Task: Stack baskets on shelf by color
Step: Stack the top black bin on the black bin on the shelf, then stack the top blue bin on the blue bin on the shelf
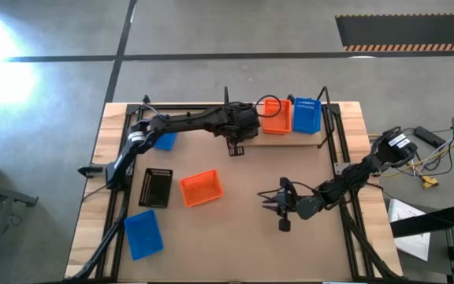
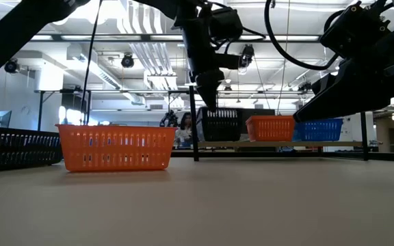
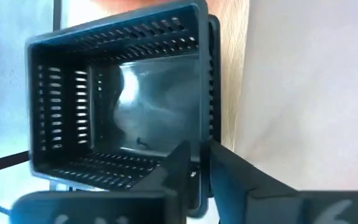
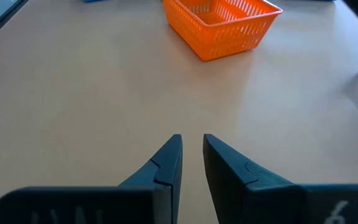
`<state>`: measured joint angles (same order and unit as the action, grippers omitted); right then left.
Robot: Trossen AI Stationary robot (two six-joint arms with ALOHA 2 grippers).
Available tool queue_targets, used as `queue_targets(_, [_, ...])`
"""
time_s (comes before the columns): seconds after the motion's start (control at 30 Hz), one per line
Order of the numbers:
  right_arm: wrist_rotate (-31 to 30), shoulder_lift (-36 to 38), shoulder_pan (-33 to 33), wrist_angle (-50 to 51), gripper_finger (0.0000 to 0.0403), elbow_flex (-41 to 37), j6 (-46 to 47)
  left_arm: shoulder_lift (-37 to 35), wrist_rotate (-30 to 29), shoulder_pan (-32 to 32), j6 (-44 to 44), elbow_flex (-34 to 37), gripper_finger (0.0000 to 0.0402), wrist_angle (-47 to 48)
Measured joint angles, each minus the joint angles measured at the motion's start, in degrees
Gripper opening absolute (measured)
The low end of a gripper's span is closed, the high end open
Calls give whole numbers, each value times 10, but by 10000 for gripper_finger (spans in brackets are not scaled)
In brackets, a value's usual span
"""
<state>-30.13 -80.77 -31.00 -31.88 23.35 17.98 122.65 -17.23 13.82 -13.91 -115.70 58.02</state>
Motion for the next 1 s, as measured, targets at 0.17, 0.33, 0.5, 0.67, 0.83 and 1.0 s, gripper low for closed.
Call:
queue_targets(0.17, [0,0,0,0,57,0,0,0,0,0,0,0,81,-1])
queue_targets(0.33, [0,0,0,0,57,0,0,-3,0,0,-5,-15,109,0])
queue_targets(0.5, [0,0,0,1,57,-1,0,-27,-3,-10,-26,-42,120,0])
queue_targets(0.67, [0,0,0,0,57,-13,3,-97,-3,-39,-29,-38,120,-2])
queue_targets(0.83, [-35,0,0,-2,57,-34,25,-202,-6,-82,18,57,120,6])
queue_targets(1.0, [-60,0,0,-2,57,-47,34,-327,-26,-109,116,260,120,1])
